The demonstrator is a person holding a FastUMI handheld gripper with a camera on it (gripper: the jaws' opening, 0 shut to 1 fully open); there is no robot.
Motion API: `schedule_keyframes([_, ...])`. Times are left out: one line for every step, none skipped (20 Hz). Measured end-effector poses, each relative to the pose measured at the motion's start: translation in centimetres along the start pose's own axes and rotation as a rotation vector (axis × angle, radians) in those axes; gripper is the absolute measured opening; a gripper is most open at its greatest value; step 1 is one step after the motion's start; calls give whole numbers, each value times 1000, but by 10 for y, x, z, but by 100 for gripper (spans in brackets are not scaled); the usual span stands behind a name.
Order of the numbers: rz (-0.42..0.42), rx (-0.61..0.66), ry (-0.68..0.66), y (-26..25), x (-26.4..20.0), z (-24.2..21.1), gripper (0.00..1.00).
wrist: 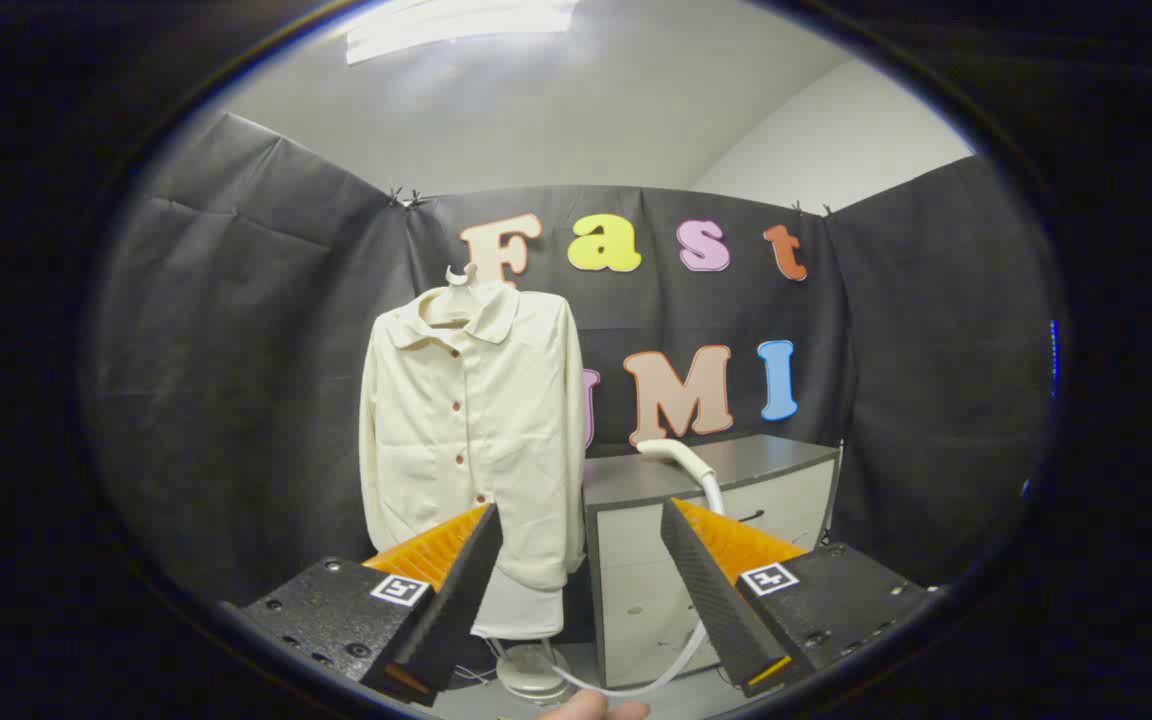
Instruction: Iron the clothes twice with a garment steamer, once on the left side and once on the right side.
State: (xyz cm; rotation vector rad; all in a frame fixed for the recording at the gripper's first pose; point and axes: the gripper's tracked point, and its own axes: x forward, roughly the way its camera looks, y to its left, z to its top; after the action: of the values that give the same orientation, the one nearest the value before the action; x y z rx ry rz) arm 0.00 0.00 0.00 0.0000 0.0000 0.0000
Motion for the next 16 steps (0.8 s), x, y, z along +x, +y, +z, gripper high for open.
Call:
schedule_keyframes([-2, 0, 1, -3, -1, 0, 97])
schedule_keyframes([-1, 0, 2, -5, -3, 0, 97])
schedule_keyframes([-2, -3, -1, -7, -4, 1, 97])
schedule_keyframes([0, -5, -3, -9, -6, 2, 97])
schedule_keyframes([4, -8, -2, -10, -6, 1, 97])
schedule_keyframes([7, -8, 5, -11, -6, 0, 97])
schedule_keyframes([11, -9, 14, -13, -6, -3, 97])
schedule_keyframes([12, -12, 19, -14, -7, -4, 97])
schedule_keyframes([15, -11, 22, -16, -7, -3, 97])
schedule_keyframes([26, -10, 23, -15, -8, -4, 97])
schedule_keyframes([33, -10, 24, -14, -8, -4, 97])
schedule_keyframes([37, -11, 22, -15, -9, -3, 97])
schedule_keyframes([41, -7, 25, -17, -10, -4, 97])
schedule_keyframes([40, -5, 26, -18, -11, -4, 97])
schedule_keyframes([38, -3, 24, -20, -11, -4, 97])
schedule_keyframes([36, 0, 23, -23, -11, -2, 97])
